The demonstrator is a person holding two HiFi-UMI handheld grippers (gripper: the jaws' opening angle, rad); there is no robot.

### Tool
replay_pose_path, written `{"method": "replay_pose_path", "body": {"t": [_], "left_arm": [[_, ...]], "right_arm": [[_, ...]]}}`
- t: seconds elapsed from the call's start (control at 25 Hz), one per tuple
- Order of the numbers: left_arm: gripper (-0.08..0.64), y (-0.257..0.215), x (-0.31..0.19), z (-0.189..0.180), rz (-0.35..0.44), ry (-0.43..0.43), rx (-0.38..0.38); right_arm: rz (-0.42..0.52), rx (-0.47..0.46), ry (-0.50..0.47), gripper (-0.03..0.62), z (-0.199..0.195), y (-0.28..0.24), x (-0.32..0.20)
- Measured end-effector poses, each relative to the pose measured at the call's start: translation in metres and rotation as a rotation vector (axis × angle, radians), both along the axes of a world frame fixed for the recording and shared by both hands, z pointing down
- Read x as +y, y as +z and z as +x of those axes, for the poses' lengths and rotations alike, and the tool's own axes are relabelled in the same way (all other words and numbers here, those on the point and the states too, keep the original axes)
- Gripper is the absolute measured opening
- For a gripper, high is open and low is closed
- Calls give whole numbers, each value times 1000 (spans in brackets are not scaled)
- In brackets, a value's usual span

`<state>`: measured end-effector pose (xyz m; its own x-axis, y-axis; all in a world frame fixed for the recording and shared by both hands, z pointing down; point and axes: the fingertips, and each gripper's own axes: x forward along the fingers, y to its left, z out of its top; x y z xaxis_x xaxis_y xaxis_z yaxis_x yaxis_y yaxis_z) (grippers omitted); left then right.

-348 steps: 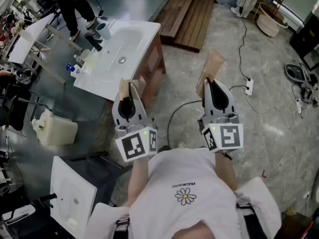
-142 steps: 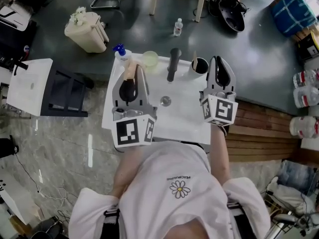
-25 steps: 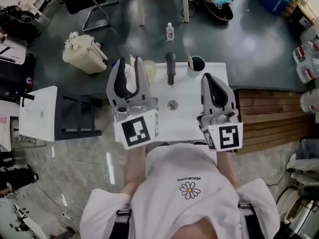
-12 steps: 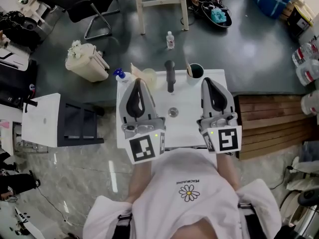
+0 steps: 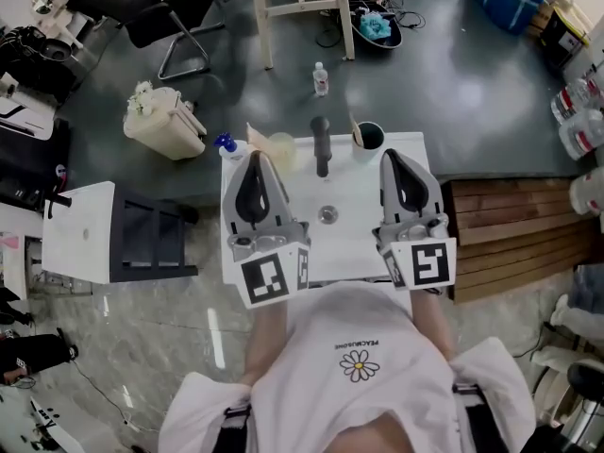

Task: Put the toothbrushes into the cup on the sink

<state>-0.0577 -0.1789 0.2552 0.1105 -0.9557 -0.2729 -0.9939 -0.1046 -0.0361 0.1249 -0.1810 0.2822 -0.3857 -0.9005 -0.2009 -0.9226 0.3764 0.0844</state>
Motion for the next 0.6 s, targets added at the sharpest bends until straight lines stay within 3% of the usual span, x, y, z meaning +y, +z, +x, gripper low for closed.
{"method": "replay_pose_path", "body": {"t": [0.6], "left_arm": [[15, 1, 4, -7, -4, -12, 22]], "right_arm": [[5, -10, -8, 11, -2, -3, 1]]}}
